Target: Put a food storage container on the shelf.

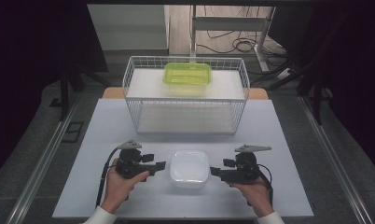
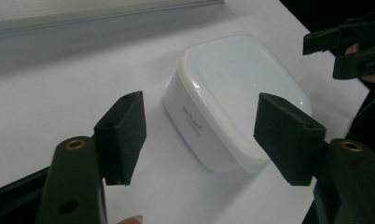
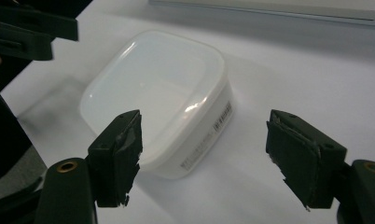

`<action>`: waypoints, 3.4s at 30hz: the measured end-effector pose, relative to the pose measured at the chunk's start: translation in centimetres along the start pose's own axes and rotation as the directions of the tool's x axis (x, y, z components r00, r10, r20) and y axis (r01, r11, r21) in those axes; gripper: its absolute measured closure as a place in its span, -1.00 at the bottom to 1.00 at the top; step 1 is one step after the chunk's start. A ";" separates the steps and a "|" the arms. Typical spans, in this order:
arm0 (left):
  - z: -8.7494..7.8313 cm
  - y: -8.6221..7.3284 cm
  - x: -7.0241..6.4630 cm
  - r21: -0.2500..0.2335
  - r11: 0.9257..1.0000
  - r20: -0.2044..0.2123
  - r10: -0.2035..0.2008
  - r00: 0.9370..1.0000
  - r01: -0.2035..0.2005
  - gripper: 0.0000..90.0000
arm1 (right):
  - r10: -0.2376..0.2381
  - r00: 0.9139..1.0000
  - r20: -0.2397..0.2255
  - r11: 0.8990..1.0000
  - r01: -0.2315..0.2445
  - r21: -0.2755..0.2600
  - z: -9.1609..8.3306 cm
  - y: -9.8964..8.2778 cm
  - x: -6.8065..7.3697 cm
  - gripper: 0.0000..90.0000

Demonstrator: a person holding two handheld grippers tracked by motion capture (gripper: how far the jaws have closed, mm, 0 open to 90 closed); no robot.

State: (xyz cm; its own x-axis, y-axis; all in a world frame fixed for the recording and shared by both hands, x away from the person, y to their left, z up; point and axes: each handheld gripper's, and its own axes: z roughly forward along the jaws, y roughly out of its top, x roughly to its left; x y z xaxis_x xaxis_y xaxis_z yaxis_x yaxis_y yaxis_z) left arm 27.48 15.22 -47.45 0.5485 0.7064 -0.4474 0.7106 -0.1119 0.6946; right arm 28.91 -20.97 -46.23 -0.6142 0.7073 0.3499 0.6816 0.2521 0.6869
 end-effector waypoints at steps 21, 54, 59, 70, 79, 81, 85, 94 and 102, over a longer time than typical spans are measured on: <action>4.0 0.7 1.0 0.136 0.973 0.130 -0.204 0.970 0.186 -0.01 | 0.117 0.991 -0.068 0.993 -0.115 0.028 2.9 0.7 -0.4 -0.17; 3.5 -0.9 1.2 0.148 0.961 0.204 -0.263 0.943 0.236 0.58 | 0.325 0.923 -0.205 0.946 -0.319 0.062 3.1 -0.9 -1.8 0.57; 2.9 -1.2 0.6 0.131 0.967 0.194 -0.240 0.951 0.217 0.64 | 0.324 0.919 -0.225 0.946 -0.320 0.054 2.5 -1.3 -1.4 0.65; 2.1 -1.3 0.4 0.100 0.976 0.173 -0.206 0.963 0.191 0.73 | 0.293 0.925 -0.241 0.954 -0.298 0.016 2.4 -1.5 -0.9 0.75; 1.9 -1.3 -0.1 0.081 0.982 0.159 -0.183 0.970 0.172 0.75 | 0.241 0.948 -0.206 0.969 -0.247 -0.005 2.1 -1.3 -0.3 0.76; 1.8 -1.2 -0.1 0.074 0.983 0.161 -0.180 0.970 0.170 0.75 | 0.237 0.949 -0.207 0.970 -0.244 -0.008 2.1 -1.2 -0.3 0.76; 1.2 -0.9 -0.5 0.055 0.988 0.156 -0.153 0.976 0.146 0.75 | 0.207 0.957 -0.205 0.976 -0.217 -0.029 1.6 -0.9 0.1 0.76; 0.3 -0.4 -1.3 0.028 0.994 0.148 -0.107 0.983 0.104 0.75 | 0.149 0.971 -0.186 0.985 -0.163 -0.063 0.6 -0.2 1.1 0.76; -0.2 0.3 -1.7 0.011 0.997 0.140 -0.078 0.987 0.077 0.75 | 0.113 0.976 -0.184 0.988 -0.130 -0.087 0.2 0.4 1.4 0.76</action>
State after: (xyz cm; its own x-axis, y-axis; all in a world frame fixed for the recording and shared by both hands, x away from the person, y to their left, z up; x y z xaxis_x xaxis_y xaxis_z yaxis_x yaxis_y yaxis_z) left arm 26.70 14.14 -46.39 0.5478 0.6085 -0.5742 0.7554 -0.0648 0.6520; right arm 28.41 -19.78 -45.58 -0.5962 0.5974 0.5364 0.7188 0.0996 0.6880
